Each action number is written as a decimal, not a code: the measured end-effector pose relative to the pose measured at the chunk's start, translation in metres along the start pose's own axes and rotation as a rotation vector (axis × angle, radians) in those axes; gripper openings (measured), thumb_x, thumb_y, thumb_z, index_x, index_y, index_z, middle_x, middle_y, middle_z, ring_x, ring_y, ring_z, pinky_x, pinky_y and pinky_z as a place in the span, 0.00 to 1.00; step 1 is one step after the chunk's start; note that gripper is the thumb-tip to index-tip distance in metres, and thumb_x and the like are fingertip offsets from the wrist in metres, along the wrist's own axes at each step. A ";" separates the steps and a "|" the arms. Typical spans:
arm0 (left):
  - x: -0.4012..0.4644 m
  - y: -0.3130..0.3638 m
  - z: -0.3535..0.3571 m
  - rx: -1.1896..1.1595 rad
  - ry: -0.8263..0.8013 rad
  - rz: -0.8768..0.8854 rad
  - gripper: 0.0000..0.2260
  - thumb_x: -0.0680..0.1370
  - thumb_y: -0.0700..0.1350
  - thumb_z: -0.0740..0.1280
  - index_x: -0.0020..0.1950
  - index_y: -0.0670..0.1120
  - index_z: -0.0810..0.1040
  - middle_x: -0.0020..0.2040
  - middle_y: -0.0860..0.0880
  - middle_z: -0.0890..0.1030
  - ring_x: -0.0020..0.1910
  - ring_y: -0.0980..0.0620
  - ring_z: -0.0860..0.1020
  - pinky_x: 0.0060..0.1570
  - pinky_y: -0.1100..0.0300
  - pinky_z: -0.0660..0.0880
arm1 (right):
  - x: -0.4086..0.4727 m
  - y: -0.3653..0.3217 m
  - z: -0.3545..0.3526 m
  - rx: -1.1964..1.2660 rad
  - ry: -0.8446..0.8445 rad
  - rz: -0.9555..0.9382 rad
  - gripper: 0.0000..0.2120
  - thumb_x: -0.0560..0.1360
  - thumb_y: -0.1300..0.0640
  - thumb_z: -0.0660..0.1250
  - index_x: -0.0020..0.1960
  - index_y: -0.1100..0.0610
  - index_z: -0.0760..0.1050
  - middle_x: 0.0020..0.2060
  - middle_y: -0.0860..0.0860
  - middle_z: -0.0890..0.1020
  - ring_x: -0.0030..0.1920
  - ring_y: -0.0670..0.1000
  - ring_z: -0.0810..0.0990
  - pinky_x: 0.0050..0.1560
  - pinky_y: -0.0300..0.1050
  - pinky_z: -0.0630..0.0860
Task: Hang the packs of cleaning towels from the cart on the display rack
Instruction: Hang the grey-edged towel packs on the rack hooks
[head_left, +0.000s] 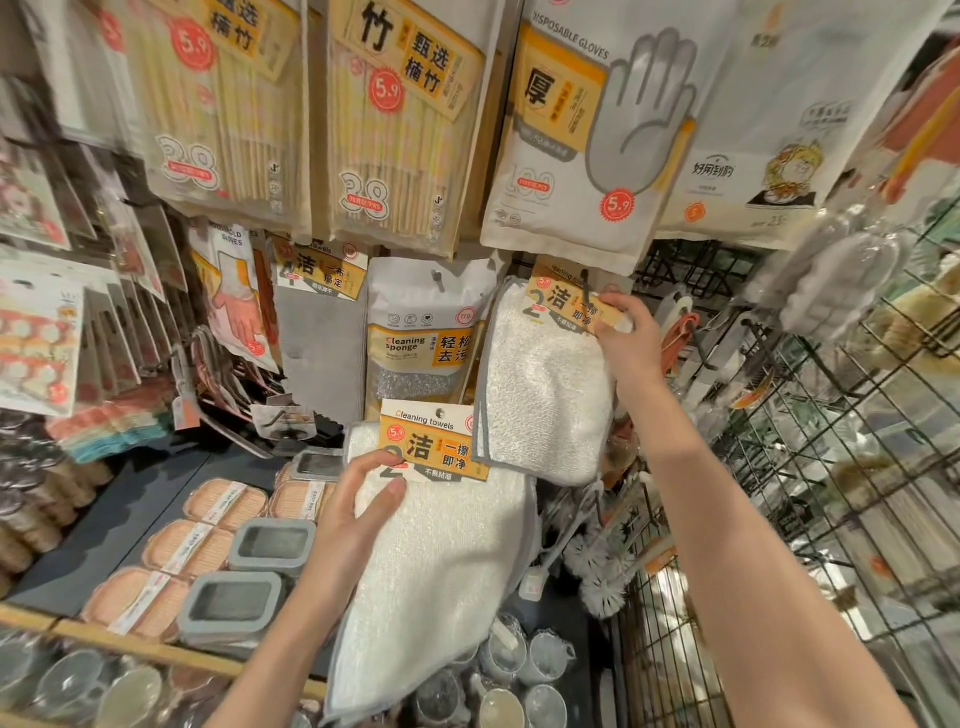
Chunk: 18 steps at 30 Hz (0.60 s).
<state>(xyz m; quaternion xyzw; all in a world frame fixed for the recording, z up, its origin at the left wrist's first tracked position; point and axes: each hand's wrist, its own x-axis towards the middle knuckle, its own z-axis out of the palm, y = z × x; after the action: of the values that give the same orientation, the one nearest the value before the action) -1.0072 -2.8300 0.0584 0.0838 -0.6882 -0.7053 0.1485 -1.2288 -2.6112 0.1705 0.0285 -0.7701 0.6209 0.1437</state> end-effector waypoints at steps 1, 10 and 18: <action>0.000 0.000 0.000 0.001 0.000 0.002 0.08 0.78 0.44 0.66 0.55 0.54 0.77 0.54 0.69 0.78 0.55 0.74 0.72 0.52 0.68 0.65 | 0.003 -0.001 0.000 -0.026 -0.003 0.009 0.14 0.75 0.68 0.64 0.52 0.51 0.76 0.58 0.46 0.73 0.63 0.50 0.72 0.64 0.45 0.70; -0.006 0.004 0.004 -0.001 -0.011 0.005 0.09 0.78 0.45 0.66 0.52 0.59 0.77 0.52 0.73 0.77 0.52 0.79 0.70 0.50 0.68 0.63 | 0.002 -0.013 -0.008 -0.231 -0.183 0.071 0.23 0.76 0.64 0.63 0.70 0.53 0.68 0.72 0.53 0.61 0.71 0.53 0.62 0.65 0.40 0.63; -0.014 0.008 0.007 -0.018 -0.029 -0.007 0.10 0.77 0.45 0.66 0.52 0.62 0.77 0.55 0.70 0.78 0.56 0.74 0.72 0.53 0.66 0.66 | -0.082 -0.002 -0.023 -0.194 -0.253 0.013 0.16 0.77 0.52 0.64 0.63 0.41 0.70 0.75 0.46 0.56 0.74 0.49 0.55 0.73 0.51 0.54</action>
<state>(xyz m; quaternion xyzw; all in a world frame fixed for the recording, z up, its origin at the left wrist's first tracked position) -0.9958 -2.8193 0.0651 0.0747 -0.6837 -0.7129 0.1369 -1.1451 -2.6005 0.1556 0.0875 -0.8385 0.5360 0.0436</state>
